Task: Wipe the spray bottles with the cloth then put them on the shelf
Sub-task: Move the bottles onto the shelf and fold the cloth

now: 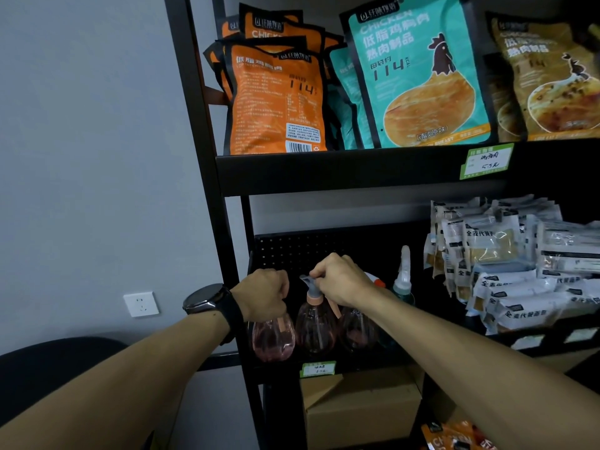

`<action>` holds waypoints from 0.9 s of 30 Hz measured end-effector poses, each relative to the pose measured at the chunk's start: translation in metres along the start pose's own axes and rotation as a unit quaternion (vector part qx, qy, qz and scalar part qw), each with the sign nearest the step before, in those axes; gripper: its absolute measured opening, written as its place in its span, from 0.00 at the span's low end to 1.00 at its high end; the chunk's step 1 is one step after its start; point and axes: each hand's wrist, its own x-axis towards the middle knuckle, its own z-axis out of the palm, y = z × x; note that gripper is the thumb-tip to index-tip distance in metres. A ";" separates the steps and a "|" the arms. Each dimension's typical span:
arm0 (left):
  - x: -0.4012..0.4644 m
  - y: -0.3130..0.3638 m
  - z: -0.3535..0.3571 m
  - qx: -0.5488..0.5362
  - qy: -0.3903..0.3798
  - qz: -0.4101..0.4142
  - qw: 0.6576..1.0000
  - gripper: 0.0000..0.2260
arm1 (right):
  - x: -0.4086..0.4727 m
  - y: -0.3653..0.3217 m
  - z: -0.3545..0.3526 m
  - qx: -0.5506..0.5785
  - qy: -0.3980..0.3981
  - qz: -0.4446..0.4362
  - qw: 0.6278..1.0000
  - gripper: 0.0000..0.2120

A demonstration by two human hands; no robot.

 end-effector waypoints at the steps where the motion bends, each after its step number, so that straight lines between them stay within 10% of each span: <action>1: 0.000 -0.001 0.000 -0.006 -0.003 -0.003 1.000 0.11 | 0.000 0.000 0.000 0.000 -0.001 0.000 1.000 0.12; 14: -0.012 -0.006 0.001 -0.066 0.033 -0.020 0.997 0.23 | 0.001 0.001 0.000 0.016 -0.014 0.000 1.000 0.11; 20: -0.024 -0.007 0.013 -0.088 0.080 -0.034 0.992 0.03 | 0.003 -0.003 -0.006 0.023 -0.045 0.021 0.999 0.08; 27: -0.024 -0.007 0.010 -0.085 0.081 -0.027 0.993 0.06 | 0.004 -0.006 -0.011 0.060 -0.057 0.057 0.995 0.06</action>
